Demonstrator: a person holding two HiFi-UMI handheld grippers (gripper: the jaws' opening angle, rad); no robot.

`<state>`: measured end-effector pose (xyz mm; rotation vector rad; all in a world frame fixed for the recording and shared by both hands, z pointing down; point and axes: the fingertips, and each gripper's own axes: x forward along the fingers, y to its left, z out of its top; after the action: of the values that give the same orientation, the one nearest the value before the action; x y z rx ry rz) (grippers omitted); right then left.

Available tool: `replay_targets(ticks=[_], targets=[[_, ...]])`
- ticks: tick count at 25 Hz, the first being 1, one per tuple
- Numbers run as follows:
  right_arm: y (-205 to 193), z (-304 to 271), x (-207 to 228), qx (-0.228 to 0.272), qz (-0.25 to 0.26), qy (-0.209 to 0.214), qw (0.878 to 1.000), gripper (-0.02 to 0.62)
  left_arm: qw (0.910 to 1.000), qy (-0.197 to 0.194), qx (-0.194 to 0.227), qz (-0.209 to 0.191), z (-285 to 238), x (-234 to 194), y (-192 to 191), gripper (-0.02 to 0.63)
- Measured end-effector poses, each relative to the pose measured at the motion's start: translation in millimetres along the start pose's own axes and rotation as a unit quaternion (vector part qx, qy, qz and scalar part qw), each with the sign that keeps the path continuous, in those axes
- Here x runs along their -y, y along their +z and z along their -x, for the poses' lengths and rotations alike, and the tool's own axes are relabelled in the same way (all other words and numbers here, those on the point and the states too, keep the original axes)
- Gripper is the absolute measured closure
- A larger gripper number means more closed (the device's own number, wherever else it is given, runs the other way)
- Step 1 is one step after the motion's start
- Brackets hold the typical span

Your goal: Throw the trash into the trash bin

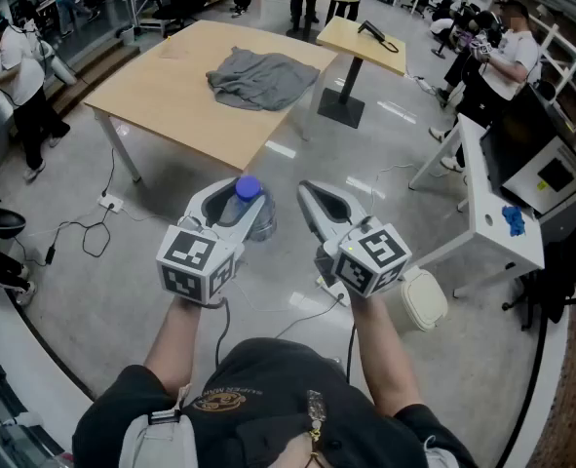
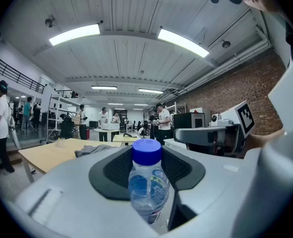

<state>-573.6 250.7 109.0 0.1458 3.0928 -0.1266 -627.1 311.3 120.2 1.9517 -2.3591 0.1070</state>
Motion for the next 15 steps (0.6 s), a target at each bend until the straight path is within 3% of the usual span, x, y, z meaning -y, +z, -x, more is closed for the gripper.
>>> replay_targets(ticks=[15], targets=[[4.5,4.6,-1.5,0.0,-0.005,-0.004,1.0,0.592,1.0,-0.003,-0.005,-0.004,1.1,5.7,-2.4,0.417]])
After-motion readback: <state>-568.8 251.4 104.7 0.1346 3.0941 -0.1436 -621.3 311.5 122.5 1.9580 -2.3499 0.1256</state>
